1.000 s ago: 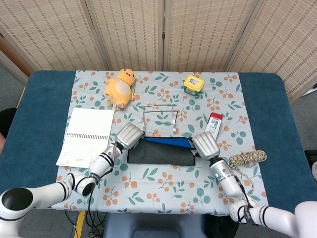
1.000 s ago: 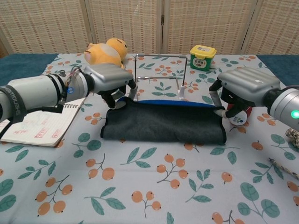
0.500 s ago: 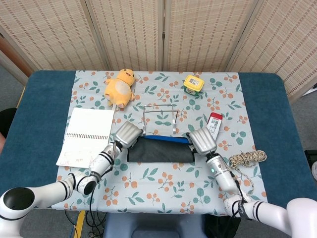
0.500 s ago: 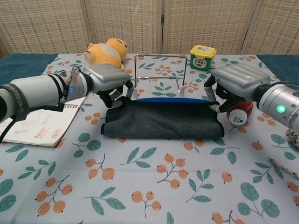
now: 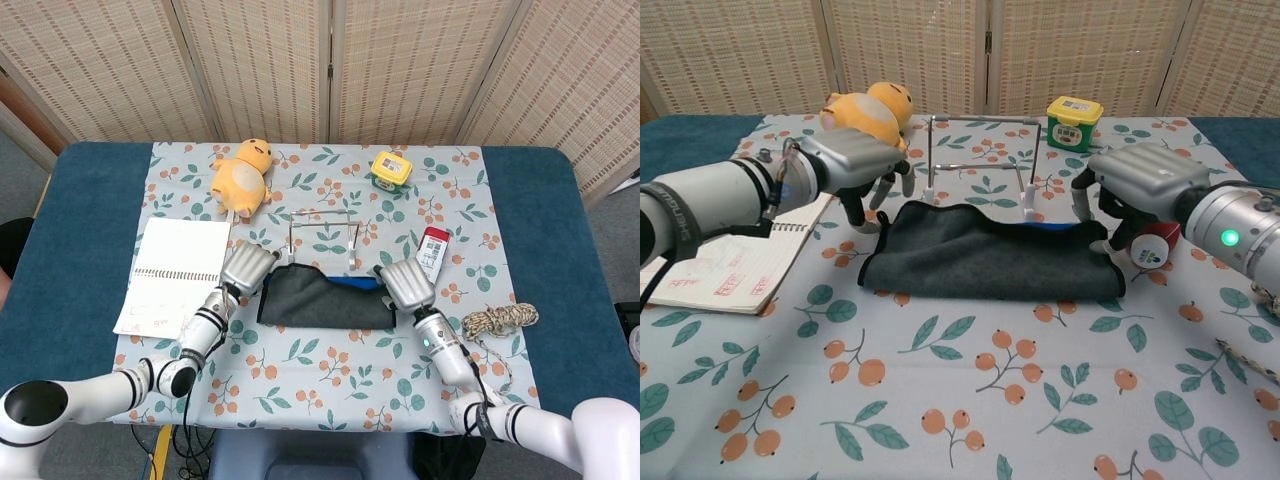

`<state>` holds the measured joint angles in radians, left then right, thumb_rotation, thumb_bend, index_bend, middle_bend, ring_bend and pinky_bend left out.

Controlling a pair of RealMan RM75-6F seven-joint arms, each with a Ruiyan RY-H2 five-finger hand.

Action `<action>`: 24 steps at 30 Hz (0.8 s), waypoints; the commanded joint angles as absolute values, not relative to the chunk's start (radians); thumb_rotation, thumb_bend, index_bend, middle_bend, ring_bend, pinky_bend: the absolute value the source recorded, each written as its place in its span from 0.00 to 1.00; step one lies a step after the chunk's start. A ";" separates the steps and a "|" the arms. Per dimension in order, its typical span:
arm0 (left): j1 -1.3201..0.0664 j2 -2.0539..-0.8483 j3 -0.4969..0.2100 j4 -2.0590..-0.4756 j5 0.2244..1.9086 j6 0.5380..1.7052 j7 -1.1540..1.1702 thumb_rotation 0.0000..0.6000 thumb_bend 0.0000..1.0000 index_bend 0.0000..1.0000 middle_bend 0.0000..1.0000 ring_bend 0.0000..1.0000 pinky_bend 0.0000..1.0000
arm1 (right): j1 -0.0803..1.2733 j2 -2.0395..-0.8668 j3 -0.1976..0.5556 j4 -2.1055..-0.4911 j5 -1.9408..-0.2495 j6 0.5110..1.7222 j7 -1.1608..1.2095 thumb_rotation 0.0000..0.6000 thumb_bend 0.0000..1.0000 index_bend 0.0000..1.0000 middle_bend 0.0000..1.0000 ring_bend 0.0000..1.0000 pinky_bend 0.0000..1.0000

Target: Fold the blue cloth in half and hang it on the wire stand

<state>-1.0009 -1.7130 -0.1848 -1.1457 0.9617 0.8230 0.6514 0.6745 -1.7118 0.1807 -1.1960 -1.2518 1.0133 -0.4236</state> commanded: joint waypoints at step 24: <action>-0.762 -1.417 -0.176 -1.629 0.897 1.188 0.645 1.00 0.18 0.20 0.29 0.28 0.49 | 0.565 -1.418 0.083 -1.494 -1.490 1.216 -0.325 1.00 0.16 0.32 0.91 0.82 0.95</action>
